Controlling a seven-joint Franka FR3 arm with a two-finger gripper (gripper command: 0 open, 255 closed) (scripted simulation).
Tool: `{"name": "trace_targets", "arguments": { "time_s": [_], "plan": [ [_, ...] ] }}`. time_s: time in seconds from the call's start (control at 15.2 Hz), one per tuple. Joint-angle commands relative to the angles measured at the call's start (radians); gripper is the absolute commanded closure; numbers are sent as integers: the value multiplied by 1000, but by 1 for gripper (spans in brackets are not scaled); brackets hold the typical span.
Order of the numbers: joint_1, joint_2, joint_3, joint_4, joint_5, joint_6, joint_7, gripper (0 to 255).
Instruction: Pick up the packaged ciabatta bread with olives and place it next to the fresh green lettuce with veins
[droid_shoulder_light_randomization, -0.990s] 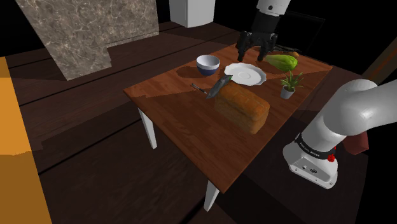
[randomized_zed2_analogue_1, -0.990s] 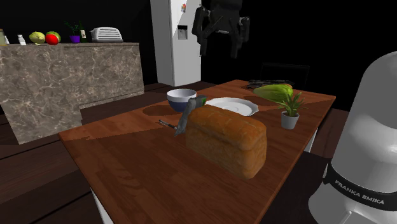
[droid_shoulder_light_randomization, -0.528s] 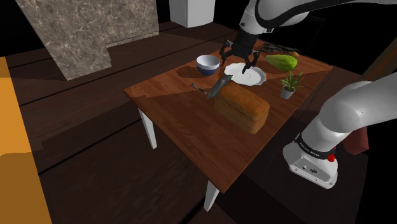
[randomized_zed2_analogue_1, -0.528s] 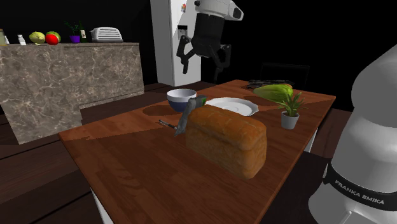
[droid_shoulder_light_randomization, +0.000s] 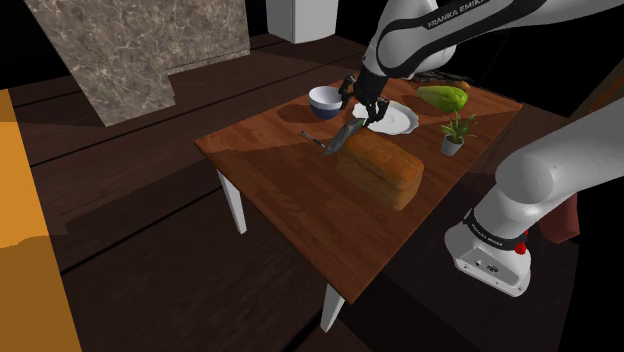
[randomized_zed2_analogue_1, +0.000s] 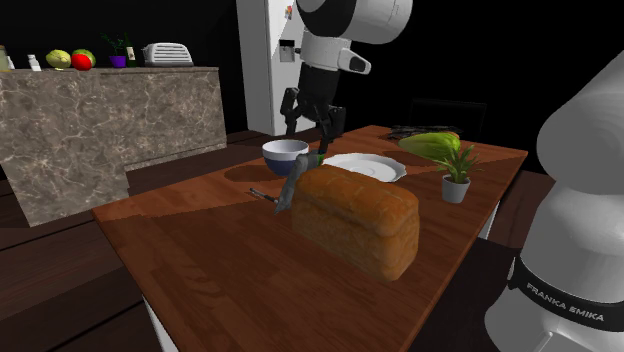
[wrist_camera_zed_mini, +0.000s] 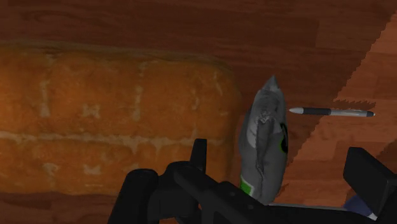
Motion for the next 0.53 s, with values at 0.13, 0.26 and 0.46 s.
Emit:
{"name": "trace_targets", "arguments": {
  "time_s": [0.13, 0.26, 0.46],
  "plan": [
    [-9, 58, 17, -10, -6, 70, 12, 0],
    [-11, 80, 23, -14, -10, 96, 15, 0],
    [-11, 80, 23, -14, -10, 96, 15, 0]
  ]
}}
